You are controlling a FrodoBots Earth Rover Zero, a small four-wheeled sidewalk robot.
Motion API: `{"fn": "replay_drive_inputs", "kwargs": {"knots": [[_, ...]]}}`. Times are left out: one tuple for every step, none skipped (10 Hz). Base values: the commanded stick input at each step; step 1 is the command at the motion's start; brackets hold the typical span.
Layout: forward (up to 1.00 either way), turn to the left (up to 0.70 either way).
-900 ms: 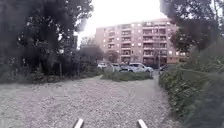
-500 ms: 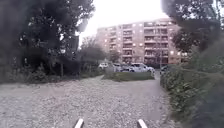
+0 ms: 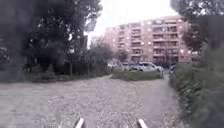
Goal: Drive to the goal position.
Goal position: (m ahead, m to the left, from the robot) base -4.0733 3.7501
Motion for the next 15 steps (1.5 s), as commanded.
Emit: {"fn": "replay_drive_inputs", "kwargs": {"knots": [[0.00,0.70],[0.00,0.70],[0.00,0.70],[0.00,0.70],[0.00,0.70],[0.00,0.70],[0.00,0.70],[0.00,0.70],[0.00,0.70],[0.00,0.70],[0.00,0.70],[0.00,0.70],[0.00,0.70],[0.00,0.70],[0.00,0.70]]}}
